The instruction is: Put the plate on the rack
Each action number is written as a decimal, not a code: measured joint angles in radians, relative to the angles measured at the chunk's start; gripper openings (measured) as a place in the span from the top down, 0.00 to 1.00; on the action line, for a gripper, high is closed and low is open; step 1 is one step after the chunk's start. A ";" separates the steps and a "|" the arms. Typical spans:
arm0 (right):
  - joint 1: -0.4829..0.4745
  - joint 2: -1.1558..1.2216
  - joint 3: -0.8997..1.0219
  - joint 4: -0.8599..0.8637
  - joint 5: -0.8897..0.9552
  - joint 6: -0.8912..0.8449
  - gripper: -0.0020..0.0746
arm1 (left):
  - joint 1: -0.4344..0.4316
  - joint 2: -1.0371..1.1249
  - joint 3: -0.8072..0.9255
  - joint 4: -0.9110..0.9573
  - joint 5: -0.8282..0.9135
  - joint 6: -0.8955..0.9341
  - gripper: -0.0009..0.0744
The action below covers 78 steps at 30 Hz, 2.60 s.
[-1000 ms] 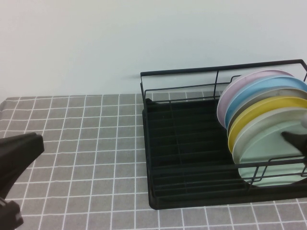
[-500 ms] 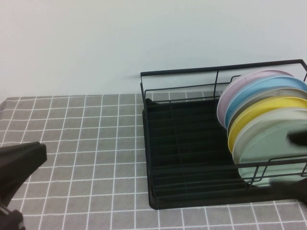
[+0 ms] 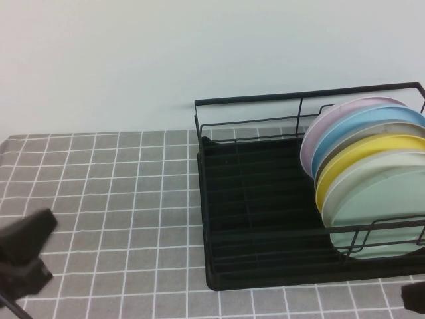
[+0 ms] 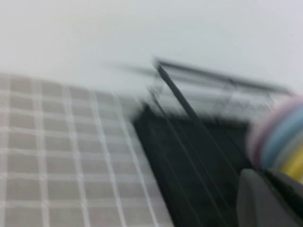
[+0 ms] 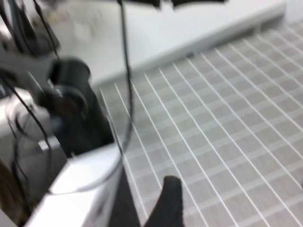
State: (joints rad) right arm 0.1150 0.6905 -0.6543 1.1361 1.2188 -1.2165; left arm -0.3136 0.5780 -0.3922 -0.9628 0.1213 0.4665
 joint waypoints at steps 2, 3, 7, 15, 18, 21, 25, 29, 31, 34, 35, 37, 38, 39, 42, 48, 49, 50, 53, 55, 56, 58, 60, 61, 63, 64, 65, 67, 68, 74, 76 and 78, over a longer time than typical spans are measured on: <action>0.000 -0.002 0.000 0.049 0.000 0.009 0.12 | 0.000 0.000 0.003 -0.010 -0.038 0.034 0.99; 0.000 -0.002 0.000 0.065 0.000 0.009 0.12 | 0.000 0.000 0.003 -0.010 -0.040 0.048 0.99; 0.000 -0.002 0.000 0.117 -0.002 0.018 0.12 | 0.000 0.000 0.003 -0.021 -0.009 0.050 0.99; 0.000 -0.002 0.000 0.113 -0.027 0.000 0.67 | 0.000 0.000 0.022 -0.021 0.081 0.051 0.99; 0.000 -0.002 0.000 0.103 -0.145 -0.014 0.88 | 0.000 0.000 0.022 -0.021 0.110 0.051 0.99; 0.000 -0.002 0.000 0.016 -0.322 -0.016 0.94 | 0.000 0.000 0.022 -0.021 0.143 0.051 0.99; 0.000 0.000 0.000 -0.225 -0.509 0.050 0.96 | 0.000 0.000 0.022 -0.021 0.179 0.051 0.99; 0.000 -0.002 0.044 -0.371 -0.621 0.121 0.97 | 0.000 0.000 0.022 -0.021 0.208 0.051 0.99; 0.000 -0.019 0.082 -0.375 -0.653 0.151 0.97 | 0.000 0.000 0.022 -0.019 0.221 0.051 0.99; 0.000 -0.092 0.163 -0.351 -0.724 0.163 0.97 | 0.000 0.000 0.033 -0.027 0.228 0.051 0.99; 0.000 -0.129 0.194 -0.338 -0.765 0.163 0.97 | 0.000 0.000 0.038 -0.006 0.229 0.051 0.99; 0.000 -0.211 0.253 -0.302 -0.866 0.172 0.97 | 0.000 -0.018 0.040 0.097 0.251 0.051 0.99; 0.000 -0.250 0.288 -0.274 -0.927 0.179 0.97 | 0.000 -0.033 0.040 0.169 0.265 0.054 0.99; 0.000 -0.287 0.325 -0.239 -0.989 0.181 0.97 | 0.000 -0.045 0.040 0.228 0.276 0.054 0.99; 0.000 -0.372 0.423 -0.158 -1.133 0.182 0.97 | 0.000 -0.099 0.040 0.415 0.299 0.054 0.99; 0.000 -0.415 0.509 -0.044 -1.231 0.184 0.97 | 0.000 -0.232 0.040 0.620 0.298 0.054 0.99; 0.000 -0.412 0.509 -0.017 -1.233 0.184 0.97 | 0.000 -0.252 0.040 0.652 0.298 0.054 0.99; 0.000 -0.412 0.509 0.017 -1.233 0.184 0.97 | 0.002 -0.271 0.040 0.677 0.298 0.054 0.99; 0.000 -0.412 0.509 0.105 -1.237 0.184 0.97 | 0.023 -0.316 0.040 0.695 0.298 0.054 0.99; 0.000 -0.412 0.509 0.155 -1.237 0.184 0.97 | 0.050 -0.348 0.040 0.688 0.300 0.054 0.99; 0.000 -0.412 0.509 0.175 -1.239 0.184 0.97 | 0.064 -0.369 0.040 0.673 0.300 0.054 0.99; 0.000 -0.412 0.509 0.196 -1.239 0.184 0.97 | 0.091 -0.410 0.040 0.659 0.300 0.054 0.99; 0.000 -0.412 0.509 0.207 -1.239 0.184 0.97 | 0.120 -0.447 0.042 0.656 0.295 0.054 0.99; 0.000 -0.412 0.509 0.218 -1.240 0.184 0.97 | 0.138 -0.464 0.052 0.654 0.283 0.054 0.99; 0.000 -0.412 0.509 0.242 -1.240 0.184 0.97 | 0.177 -0.488 0.087 0.654 0.277 0.054 0.99; 0.000 -0.412 0.509 0.246 -1.240 0.184 0.97 | 0.198 -0.503 0.108 0.658 0.277 0.054 0.99; 0.000 -0.412 0.509 0.247 -1.240 0.184 0.97 | 0.219 -0.521 0.131 0.673 0.277 0.054 0.99; 0.000 -0.412 0.509 0.248 -1.241 0.184 0.97 | 0.255 -0.565 0.174 0.703 0.277 0.056 0.99; 0.000 -0.412 0.509 0.248 -1.241 0.184 0.97 | 0.274 -0.585 0.197 0.705 0.277 0.056 0.99; 0.000 -0.411 0.510 0.252 -1.241 0.184 0.97 | 0.328 -0.587 0.322 0.677 0.169 -0.151 0.99; 0.000 -0.411 0.510 0.252 -1.241 0.184 0.97 | 0.328 -0.587 0.367 0.743 0.118 -0.305 0.99; 0.000 -0.411 0.510 0.253 -1.241 0.184 0.97 | 0.326 -0.587 0.398 0.833 0.099 -0.430 0.99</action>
State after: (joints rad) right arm 0.1150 0.2794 -0.1444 1.3886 -0.0226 -1.0328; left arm 0.0121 -0.0085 0.0057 -0.1301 0.2198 0.0365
